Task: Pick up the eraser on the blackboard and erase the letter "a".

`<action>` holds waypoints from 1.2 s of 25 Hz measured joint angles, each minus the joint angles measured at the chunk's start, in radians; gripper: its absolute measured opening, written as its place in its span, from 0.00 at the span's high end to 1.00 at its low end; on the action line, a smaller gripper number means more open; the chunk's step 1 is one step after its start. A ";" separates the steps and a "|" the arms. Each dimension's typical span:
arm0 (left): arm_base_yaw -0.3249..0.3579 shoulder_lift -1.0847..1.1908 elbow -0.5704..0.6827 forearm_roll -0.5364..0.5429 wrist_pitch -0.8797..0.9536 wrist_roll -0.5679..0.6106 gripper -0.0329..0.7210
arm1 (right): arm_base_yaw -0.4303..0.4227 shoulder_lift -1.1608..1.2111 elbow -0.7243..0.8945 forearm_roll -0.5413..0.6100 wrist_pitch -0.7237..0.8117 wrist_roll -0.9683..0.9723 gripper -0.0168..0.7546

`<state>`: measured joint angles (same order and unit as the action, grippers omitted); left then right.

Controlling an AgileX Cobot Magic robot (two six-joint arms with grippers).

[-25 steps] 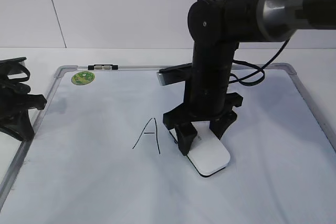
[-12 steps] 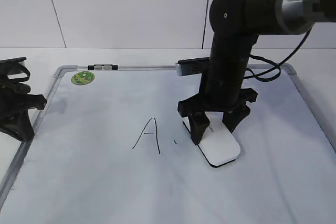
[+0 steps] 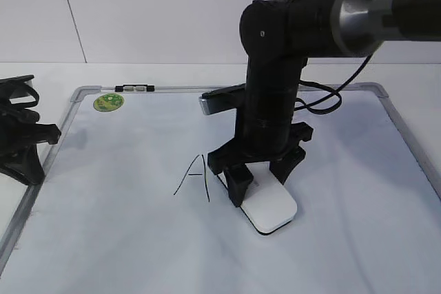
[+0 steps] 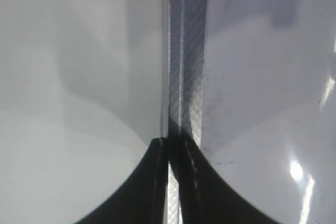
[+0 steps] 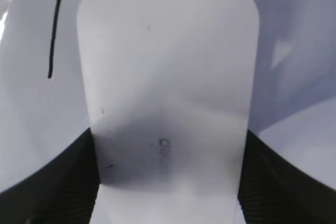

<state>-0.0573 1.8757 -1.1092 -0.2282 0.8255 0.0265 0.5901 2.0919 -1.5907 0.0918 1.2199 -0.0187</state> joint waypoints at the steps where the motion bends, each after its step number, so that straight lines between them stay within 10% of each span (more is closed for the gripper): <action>1: 0.000 0.000 0.000 0.000 0.000 0.000 0.91 | 0.005 0.000 0.000 0.000 0.000 0.000 0.28; 30: 0.000 0.000 0.000 0.000 0.000 0.000 0.91 | -0.091 0.004 0.000 0.009 -0.001 0.010 0.28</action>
<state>-0.0573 1.8757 -1.1092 -0.2282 0.8255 0.0265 0.4986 2.0955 -1.5907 0.1008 1.2191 -0.0092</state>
